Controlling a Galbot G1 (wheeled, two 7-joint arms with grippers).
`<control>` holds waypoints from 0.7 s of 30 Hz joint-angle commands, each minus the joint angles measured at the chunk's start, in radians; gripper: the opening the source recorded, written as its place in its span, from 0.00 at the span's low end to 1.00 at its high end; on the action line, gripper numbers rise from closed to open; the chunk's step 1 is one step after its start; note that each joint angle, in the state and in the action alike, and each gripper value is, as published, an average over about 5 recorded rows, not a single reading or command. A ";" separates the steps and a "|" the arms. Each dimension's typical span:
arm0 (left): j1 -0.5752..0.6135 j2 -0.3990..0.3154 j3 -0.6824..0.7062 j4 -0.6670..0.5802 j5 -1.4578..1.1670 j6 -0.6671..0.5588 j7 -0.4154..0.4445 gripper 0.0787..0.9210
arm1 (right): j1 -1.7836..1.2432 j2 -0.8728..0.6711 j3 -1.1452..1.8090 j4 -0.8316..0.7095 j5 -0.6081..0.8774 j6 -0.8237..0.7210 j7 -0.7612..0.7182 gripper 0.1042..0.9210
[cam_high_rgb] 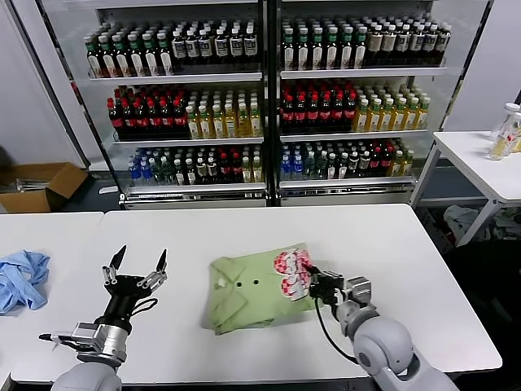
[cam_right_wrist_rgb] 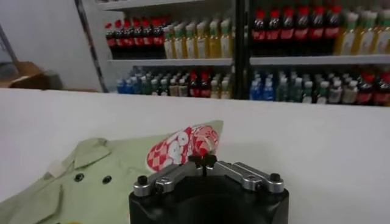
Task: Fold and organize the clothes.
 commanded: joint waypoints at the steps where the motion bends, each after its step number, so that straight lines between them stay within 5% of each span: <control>1: -0.019 -0.056 0.036 0.025 0.156 -0.116 0.050 0.88 | -0.087 -0.046 0.075 0.002 -0.137 -0.004 -0.020 0.00; 6: -0.008 -0.101 0.072 0.025 0.316 -0.139 0.067 0.88 | -0.105 -0.030 0.088 0.014 -0.142 0.023 0.005 0.05; 21: -0.066 -0.120 0.034 0.078 0.420 -0.307 0.137 0.88 | -0.073 -0.110 0.233 0.067 -0.201 0.180 -0.014 0.57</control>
